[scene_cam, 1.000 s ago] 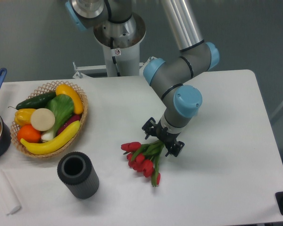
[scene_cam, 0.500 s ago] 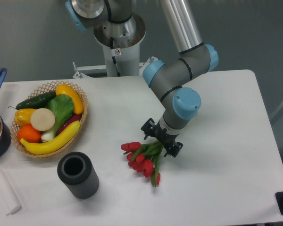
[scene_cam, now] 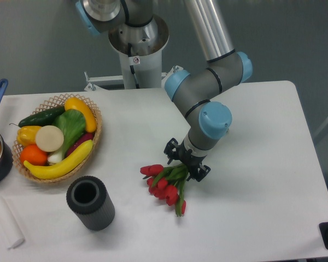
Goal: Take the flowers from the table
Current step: 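Close the gripper around the tulip stems, then lift the gripped tulip bunch up off the table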
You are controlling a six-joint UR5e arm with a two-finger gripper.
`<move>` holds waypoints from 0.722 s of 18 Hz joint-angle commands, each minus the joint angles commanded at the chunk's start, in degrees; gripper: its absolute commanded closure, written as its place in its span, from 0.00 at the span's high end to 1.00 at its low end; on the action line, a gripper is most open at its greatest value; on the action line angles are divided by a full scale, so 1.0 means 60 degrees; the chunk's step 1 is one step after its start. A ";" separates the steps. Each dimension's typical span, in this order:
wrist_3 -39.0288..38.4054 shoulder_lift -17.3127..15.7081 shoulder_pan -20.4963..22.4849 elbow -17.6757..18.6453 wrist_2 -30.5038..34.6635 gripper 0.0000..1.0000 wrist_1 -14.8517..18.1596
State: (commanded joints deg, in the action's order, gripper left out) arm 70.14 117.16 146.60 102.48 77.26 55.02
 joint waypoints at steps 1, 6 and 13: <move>0.0000 -0.0015 0.0000 -0.0014 0.0000 0.54 0.0000; -0.0073 -0.0059 0.0000 -0.0015 0.0000 0.26 0.0015; -0.0044 -0.0628 0.0102 -0.0088 -0.0073 0.24 0.0044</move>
State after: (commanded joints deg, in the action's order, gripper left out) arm 69.87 113.39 147.21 101.95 76.82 55.28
